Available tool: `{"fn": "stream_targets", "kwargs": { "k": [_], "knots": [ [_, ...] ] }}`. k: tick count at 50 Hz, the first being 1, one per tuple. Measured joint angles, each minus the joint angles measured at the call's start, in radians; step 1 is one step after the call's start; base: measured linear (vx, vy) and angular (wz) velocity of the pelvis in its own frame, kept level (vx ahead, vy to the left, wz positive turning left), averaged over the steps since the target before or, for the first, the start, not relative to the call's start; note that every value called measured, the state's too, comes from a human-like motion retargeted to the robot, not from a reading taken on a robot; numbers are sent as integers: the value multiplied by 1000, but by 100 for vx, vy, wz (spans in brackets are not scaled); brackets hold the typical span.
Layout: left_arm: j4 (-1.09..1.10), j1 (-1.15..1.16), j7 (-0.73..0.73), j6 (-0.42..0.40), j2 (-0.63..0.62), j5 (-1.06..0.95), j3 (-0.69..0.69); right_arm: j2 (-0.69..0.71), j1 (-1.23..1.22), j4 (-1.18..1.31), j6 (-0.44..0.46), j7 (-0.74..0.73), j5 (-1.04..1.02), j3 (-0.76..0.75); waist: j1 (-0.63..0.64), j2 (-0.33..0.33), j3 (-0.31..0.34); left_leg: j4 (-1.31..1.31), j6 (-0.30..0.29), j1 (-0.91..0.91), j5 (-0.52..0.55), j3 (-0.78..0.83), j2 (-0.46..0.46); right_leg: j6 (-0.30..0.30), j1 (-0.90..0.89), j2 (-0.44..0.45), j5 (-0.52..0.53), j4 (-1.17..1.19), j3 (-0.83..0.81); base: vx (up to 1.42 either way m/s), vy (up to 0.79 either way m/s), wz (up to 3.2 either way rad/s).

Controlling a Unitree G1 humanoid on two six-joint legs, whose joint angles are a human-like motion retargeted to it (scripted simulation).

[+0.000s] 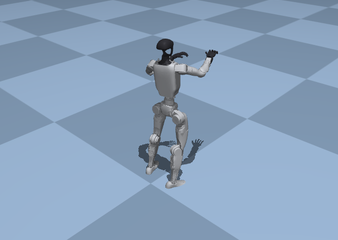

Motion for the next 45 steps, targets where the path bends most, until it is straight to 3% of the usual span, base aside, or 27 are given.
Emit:
{"fn": "stream_targets", "kwargs": {
  "k": [5, 14, 25, 38, 45],
  "knots": [
    [6, 41, 69, -1, 24, 13, 33, -71, 8, -121, -42, -47, -13, 43, 6, -2, 3, -2, -4, -1, 6, -13, -5, 1, 6, -5, -2, 2, -14, 0, 0, 10],
    [89, -7, 109, 45, 84, 1, 58, -180, 167, -608, -113, -40, 63, -7, -66, 26, 14, 0, 1, 10, 1, 32, -6, 14, -5, -3, 4, -11, 32, -2, 0, -27],
    [418, -236, 147, 88, 114, 35, -17, -196, 344, -989, -180, -13, 155, -82, -220, 79, 22, 0, 2, 25, -1, 149, 26, 14, -58, 41, 26, -27, 144, -4, -3, -58],
    [819, -547, 107, 88, 96, 51, -375, -160, 365, -1038, -172, 4, 177, -80, -379, 113, 27, -9, 1, 28, 9, 220, 35, 14, -99, 63, 46, -31, 208, -3, -1, -27],
    [715, -489, 133, 67, 59, 61, -349, -102, 320, -935, -156, -19, 130, -75, -403, 110, 18, -5, 3, 20, 6, 209, 26, 14, -100, 49, 47, -31, 200, 0, 0, 3]
  ]
}}
